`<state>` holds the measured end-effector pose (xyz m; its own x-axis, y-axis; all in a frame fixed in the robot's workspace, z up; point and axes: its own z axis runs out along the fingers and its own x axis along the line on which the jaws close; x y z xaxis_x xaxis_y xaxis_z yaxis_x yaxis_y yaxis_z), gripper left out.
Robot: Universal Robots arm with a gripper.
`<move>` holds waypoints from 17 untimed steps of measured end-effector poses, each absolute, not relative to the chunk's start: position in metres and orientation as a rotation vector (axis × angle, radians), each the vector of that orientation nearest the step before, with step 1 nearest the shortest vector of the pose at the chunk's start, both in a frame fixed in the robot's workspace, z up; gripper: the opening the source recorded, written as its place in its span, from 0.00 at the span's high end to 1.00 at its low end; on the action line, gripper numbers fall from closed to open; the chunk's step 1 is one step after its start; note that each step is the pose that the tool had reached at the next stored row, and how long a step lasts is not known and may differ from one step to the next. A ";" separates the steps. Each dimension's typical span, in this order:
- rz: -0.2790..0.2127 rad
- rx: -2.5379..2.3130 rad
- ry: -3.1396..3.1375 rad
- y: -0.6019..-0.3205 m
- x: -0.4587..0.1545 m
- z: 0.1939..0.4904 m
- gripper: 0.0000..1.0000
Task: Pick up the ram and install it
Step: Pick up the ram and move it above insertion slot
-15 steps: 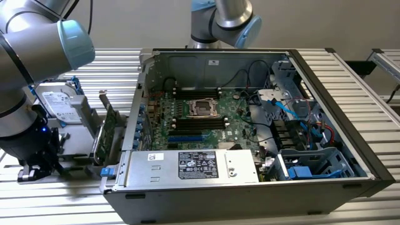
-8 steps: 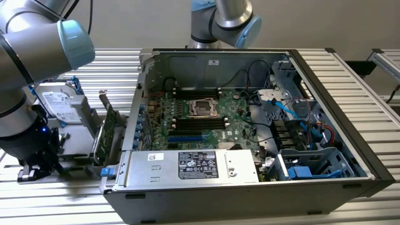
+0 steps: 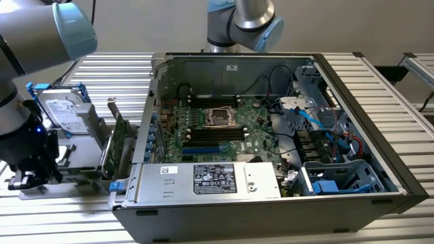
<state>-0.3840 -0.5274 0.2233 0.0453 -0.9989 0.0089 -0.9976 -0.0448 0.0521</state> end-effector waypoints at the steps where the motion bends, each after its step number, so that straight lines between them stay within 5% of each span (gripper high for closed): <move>1: -0.046 2.239 -2.140 -0.527 -0.384 0.228 0.86; 17: -0.061 2.232 -2.133 -0.527 -0.359 0.299 0.86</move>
<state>-0.3587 -0.5268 0.2994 0.0455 -0.9989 0.0090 -0.9968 -0.0448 0.0661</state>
